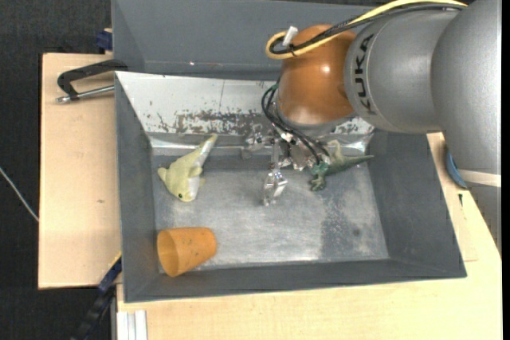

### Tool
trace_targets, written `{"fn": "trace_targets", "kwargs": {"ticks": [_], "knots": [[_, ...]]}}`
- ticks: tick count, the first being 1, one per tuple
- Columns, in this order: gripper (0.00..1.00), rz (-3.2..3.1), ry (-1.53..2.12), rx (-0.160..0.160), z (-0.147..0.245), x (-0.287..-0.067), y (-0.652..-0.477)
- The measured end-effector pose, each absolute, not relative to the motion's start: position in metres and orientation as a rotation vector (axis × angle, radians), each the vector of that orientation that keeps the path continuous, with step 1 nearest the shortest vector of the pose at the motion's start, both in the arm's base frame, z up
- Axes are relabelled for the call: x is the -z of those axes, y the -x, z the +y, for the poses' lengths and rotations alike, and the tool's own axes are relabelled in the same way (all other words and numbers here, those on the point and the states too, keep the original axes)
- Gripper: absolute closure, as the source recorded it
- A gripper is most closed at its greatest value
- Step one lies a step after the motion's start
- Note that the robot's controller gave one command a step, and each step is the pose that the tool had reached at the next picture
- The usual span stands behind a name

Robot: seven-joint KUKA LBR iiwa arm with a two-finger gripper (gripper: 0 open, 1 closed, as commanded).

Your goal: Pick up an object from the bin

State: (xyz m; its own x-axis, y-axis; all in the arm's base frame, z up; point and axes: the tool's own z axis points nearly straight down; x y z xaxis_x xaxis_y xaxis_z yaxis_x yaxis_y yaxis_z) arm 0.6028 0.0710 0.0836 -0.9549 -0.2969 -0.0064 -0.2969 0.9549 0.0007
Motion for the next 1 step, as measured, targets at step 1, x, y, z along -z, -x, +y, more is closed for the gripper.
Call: {"fn": "trace_targets", "kwargs": {"ticks": [1], "knots": [[0.00, 3.103, 0.482, 0.001, 0.0324, -0.0786, -0.5992]]}}
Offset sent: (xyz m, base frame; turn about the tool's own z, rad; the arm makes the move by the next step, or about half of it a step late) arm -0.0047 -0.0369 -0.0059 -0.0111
